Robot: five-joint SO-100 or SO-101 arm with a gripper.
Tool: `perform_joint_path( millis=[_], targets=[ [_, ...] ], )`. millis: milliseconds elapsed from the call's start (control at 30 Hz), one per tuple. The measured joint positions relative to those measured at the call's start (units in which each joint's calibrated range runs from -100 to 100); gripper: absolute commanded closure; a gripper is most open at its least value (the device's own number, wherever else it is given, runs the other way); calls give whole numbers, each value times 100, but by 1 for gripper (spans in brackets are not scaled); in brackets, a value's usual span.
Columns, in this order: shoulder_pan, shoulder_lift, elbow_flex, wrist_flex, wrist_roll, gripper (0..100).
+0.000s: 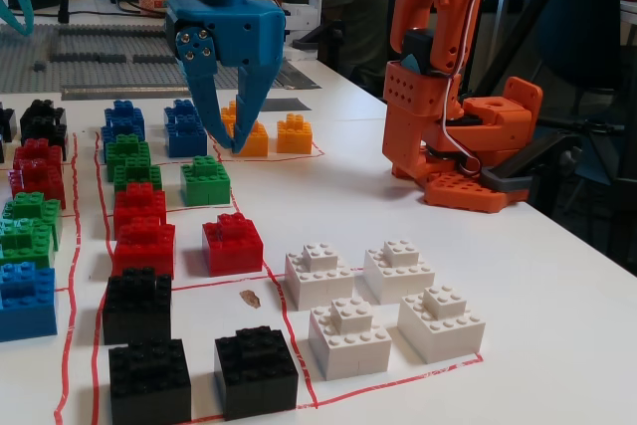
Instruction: Grab the block and put it in the grey marker
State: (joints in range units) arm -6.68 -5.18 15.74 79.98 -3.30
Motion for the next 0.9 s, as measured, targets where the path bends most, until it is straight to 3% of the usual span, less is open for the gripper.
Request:
perform_joint_path(
  millis=[200, 667, 900],
  targets=[
    [0, -9, -872, 1009, -234, 100],
    [-53, 9, -863, 1049, -420, 100],
    [-805, 165, -1061, 1249, -679, 100]
  ],
)
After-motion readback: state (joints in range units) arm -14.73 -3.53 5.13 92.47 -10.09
